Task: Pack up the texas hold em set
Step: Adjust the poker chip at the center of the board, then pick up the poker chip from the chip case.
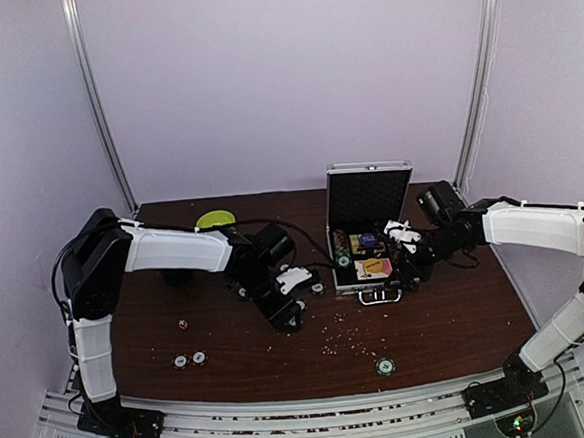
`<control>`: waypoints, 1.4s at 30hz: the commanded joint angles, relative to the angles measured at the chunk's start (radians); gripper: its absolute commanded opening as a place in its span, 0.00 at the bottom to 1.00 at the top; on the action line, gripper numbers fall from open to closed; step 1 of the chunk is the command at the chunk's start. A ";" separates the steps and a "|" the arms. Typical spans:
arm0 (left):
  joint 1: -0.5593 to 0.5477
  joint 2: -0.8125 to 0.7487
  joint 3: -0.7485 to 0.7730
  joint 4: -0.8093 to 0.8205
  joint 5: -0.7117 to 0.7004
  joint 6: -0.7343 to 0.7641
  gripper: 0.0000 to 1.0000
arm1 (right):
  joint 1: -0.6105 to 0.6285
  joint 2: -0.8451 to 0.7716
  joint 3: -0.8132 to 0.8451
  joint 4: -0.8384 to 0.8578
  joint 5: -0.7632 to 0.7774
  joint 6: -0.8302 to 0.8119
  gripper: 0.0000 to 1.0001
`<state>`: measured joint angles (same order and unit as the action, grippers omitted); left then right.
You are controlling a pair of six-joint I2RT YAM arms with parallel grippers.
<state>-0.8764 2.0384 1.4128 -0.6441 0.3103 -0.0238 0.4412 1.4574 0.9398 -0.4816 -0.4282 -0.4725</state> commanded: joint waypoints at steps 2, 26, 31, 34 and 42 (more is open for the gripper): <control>-0.066 -0.005 -0.008 0.018 0.060 0.004 0.53 | 0.005 0.009 0.017 -0.007 -0.017 -0.001 0.93; 0.029 -0.241 0.169 0.119 -0.365 -0.075 0.59 | 0.112 0.020 0.086 -0.267 -0.089 -0.275 0.79; 0.083 -0.282 0.059 0.259 -0.442 -0.030 0.60 | 0.231 0.044 0.086 -0.314 0.037 -0.323 0.76; 0.112 -0.297 -0.017 0.316 -0.457 -0.028 0.61 | 0.292 0.044 0.081 -0.343 0.072 -0.345 0.76; 0.132 -0.294 -0.064 0.327 -0.460 -0.053 0.60 | 0.469 0.048 0.034 -0.356 0.187 -0.348 0.78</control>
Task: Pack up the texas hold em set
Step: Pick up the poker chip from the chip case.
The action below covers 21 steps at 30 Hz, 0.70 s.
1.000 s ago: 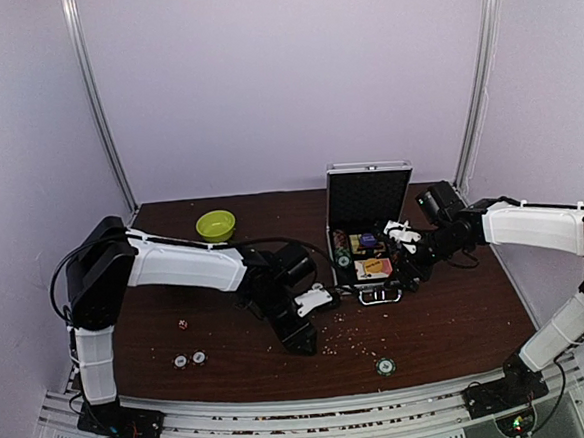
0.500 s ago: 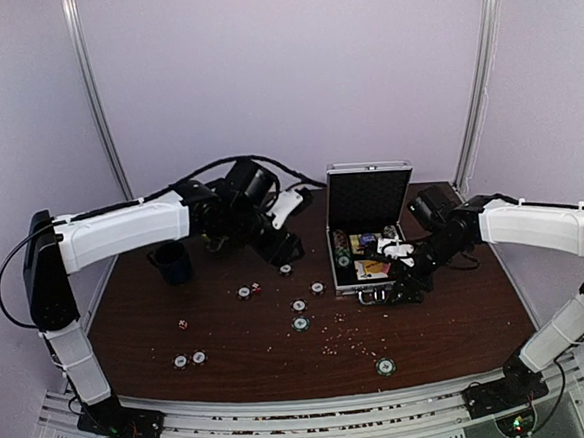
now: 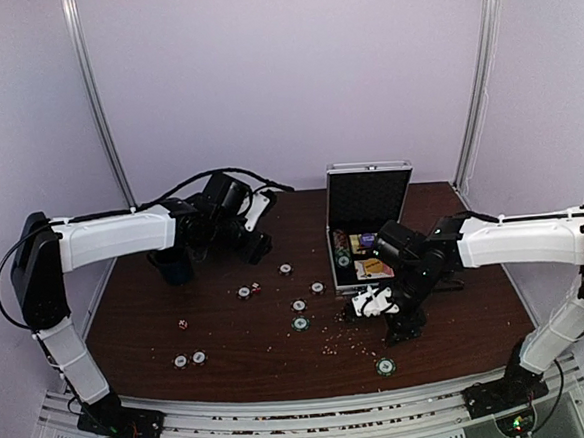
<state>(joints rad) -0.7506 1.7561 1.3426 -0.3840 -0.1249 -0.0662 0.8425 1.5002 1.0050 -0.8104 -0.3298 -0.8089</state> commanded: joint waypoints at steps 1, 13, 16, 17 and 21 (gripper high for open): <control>0.006 -0.012 0.008 0.066 -0.025 -0.010 0.60 | 0.087 0.009 -0.042 -0.022 0.103 -0.006 0.78; 0.006 -0.014 0.007 0.063 -0.034 -0.010 0.60 | 0.205 0.011 -0.125 0.024 0.107 0.046 0.76; 0.006 -0.012 0.008 0.061 -0.034 -0.010 0.60 | 0.208 0.013 -0.136 0.037 0.094 0.062 0.76; 0.007 -0.012 0.007 0.060 -0.035 -0.009 0.60 | 0.210 0.015 -0.140 0.047 0.093 0.078 0.75; 0.005 -0.008 0.011 0.058 -0.037 -0.007 0.60 | 0.212 0.024 -0.143 0.074 0.090 0.101 0.72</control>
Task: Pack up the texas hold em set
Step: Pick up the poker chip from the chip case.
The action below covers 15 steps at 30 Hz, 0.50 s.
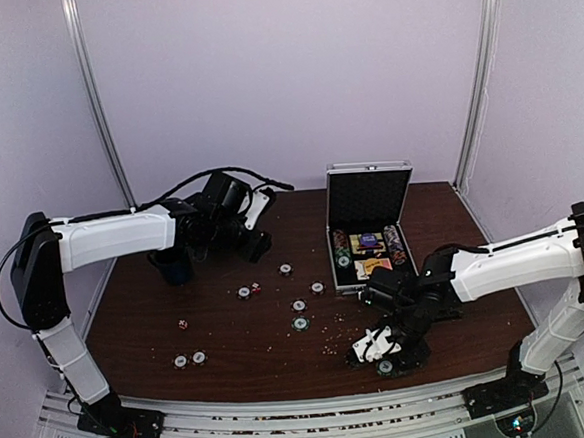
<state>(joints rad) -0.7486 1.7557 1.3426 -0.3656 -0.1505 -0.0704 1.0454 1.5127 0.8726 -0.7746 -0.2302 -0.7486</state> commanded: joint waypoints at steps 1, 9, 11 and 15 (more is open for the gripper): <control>0.005 -0.006 0.013 0.037 -0.012 -0.002 0.60 | 0.008 0.014 -0.010 0.046 -0.008 0.045 0.71; 0.005 -0.004 0.017 0.030 -0.013 0.001 0.60 | 0.013 0.050 -0.021 0.079 0.008 0.059 0.65; 0.004 -0.006 0.018 0.028 -0.015 0.002 0.60 | 0.017 0.055 -0.021 0.071 0.005 0.053 0.66; 0.004 -0.010 0.018 0.028 -0.013 0.006 0.60 | 0.019 0.062 -0.025 0.070 0.014 0.052 0.66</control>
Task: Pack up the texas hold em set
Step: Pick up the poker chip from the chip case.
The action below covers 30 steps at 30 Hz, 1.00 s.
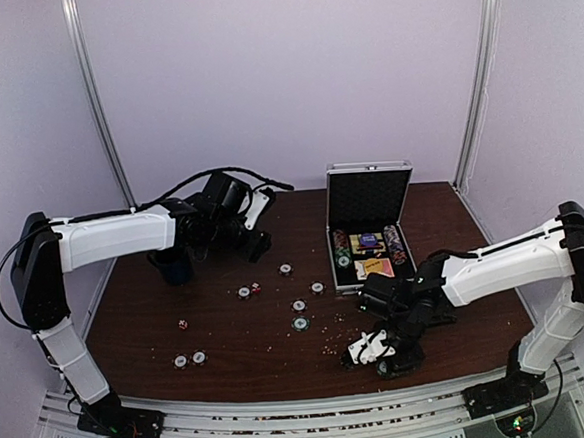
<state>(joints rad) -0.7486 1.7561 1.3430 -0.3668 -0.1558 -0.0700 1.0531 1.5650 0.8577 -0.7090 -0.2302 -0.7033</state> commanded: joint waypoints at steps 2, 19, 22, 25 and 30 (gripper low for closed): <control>0.004 -0.010 0.018 0.029 -0.005 0.006 0.60 | 0.013 0.017 -0.011 0.008 0.024 0.010 0.63; 0.004 0.055 0.056 -0.069 0.016 -0.018 0.57 | 0.018 0.056 0.012 -0.005 0.056 0.041 0.37; -0.007 0.114 0.127 -0.190 0.093 -0.049 0.53 | 0.004 0.032 0.030 -0.016 0.059 0.056 0.35; -0.035 0.151 0.178 -0.272 0.175 -0.047 0.54 | -0.033 0.002 0.059 -0.035 0.027 0.063 0.35; -0.062 0.152 0.150 -0.312 0.243 -0.065 0.54 | -0.083 -0.035 0.078 -0.050 -0.012 0.071 0.35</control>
<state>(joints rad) -0.7868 1.9087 1.4845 -0.6094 -0.0109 -0.1078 1.0008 1.5810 0.9043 -0.7341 -0.2161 -0.6525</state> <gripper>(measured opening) 0.542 0.398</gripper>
